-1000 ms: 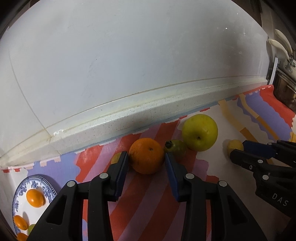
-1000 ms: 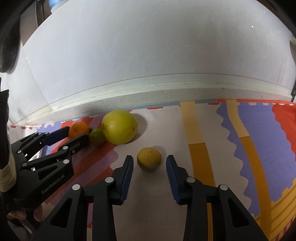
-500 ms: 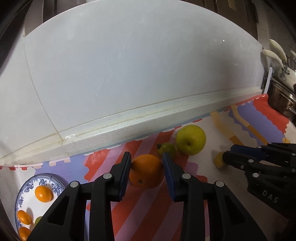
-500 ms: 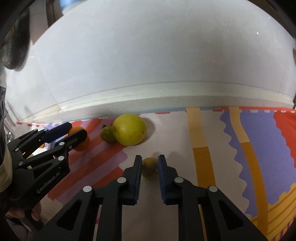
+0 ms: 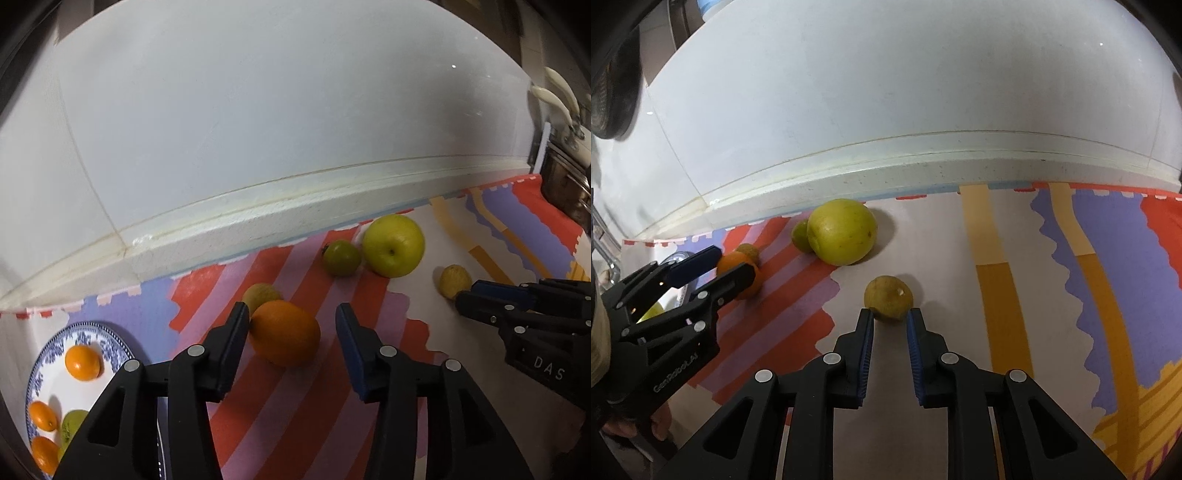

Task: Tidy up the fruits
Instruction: 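Grasp the large orange with the left gripper while the right gripper grasps the brownish-yellow fruit, then carry the large orange and brownish-yellow fruit over the plate with both grippers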

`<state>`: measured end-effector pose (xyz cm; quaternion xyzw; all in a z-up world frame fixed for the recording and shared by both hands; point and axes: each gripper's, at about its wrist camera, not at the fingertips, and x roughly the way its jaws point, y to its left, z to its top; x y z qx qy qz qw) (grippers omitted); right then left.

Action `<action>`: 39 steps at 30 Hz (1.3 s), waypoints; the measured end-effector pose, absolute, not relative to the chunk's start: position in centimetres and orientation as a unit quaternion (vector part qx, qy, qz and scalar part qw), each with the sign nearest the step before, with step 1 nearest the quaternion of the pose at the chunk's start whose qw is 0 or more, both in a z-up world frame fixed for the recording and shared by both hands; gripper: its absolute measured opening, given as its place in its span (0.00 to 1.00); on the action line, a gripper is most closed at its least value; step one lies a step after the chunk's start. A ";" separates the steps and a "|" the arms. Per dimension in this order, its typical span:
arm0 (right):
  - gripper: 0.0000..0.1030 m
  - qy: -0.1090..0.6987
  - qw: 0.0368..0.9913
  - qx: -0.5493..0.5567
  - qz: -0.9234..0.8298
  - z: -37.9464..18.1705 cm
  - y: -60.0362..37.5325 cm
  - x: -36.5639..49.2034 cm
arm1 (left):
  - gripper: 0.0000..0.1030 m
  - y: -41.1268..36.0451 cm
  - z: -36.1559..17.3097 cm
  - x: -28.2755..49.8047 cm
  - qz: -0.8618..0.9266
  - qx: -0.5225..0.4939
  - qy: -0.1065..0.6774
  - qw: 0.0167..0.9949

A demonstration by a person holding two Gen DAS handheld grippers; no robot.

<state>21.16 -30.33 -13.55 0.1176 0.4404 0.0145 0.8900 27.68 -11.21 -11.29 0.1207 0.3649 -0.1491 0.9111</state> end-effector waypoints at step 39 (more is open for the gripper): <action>0.30 0.384 0.915 0.071 0.101 -6.9 -22.1 17.7 | 0.39 -5.2 -4.6 20.2 -0.125 0.018 0.340 0.932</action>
